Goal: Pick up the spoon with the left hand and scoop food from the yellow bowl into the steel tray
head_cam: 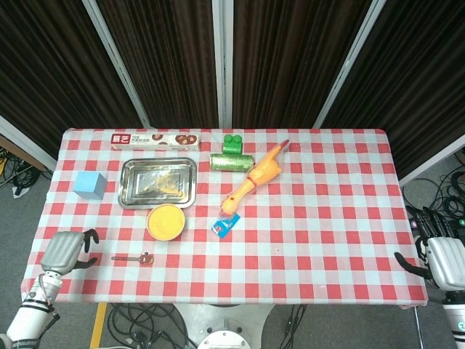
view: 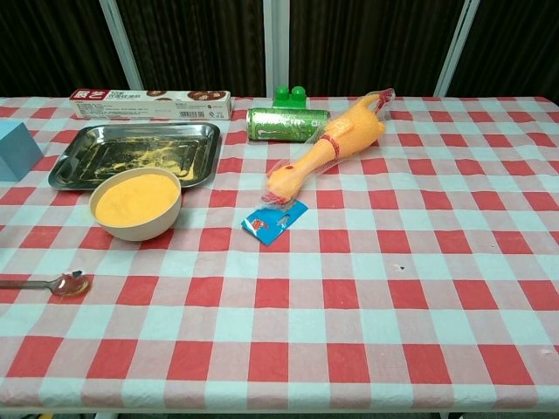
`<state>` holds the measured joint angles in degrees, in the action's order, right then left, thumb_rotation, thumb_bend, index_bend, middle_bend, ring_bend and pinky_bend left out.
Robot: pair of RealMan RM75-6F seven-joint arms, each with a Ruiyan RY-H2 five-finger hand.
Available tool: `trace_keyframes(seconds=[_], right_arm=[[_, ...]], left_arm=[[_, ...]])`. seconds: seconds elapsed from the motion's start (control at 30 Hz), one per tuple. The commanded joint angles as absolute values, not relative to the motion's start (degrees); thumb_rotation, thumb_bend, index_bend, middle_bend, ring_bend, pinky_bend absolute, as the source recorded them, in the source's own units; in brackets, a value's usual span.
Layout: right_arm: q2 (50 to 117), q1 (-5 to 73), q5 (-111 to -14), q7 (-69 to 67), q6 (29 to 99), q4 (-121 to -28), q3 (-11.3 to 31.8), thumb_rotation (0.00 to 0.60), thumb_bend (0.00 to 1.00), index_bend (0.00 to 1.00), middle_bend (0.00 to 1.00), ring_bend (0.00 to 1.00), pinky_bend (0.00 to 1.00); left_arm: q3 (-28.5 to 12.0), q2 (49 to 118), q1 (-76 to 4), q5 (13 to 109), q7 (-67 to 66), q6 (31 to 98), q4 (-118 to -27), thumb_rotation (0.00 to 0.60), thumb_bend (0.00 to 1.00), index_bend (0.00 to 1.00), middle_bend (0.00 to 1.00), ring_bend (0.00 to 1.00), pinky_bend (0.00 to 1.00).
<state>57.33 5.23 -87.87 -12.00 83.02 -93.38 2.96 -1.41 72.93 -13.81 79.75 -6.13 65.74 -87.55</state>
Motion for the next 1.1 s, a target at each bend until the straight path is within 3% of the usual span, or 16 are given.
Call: trace_keyframes(seconds=[0.03,0.53,0.87,1.1], right_arm=[[57.25,5.40,-87.49,-11.67,82.65,-93.56,3.07,0.600,0.17,0.00,0.11,0.00,0.04],[57.52,6.01,-86.03,-11.45,81.05,-93.32,3.34,0.600,0.17,0.00,0.11,0.00,0.04],[57.68,6.05,-85.58,-11.66,80.71,-92.95,3.34,0.600,0.17,0.00,0.11,0.00,0.04],[57.78,6.06,-85.37,-11.90,80.49,-92.67,3.31,0.600,0.17,0.00,0.11,0.00,0.04]], left_arm=[[-1.12,74.83,-15.69,79.19,-5.69,63.00,-86.09,0.600,0.21,0.56,0.74,0.70,0.90],[-0.71,79.30,-19.56,72.58,-9.63,54.98,-86.04,0.600,0.29,0.57,0.74,0.71,0.90],[-0.59,80.19,-20.06,68.64,-12.75,54.73,-86.76,0.600,0.34,0.57,0.85,0.83,0.94],[-0.40,81.00,-20.41,67.24,-14.44,55.08,-86.57,0.600,0.34,0.56,0.87,0.84,0.94]])
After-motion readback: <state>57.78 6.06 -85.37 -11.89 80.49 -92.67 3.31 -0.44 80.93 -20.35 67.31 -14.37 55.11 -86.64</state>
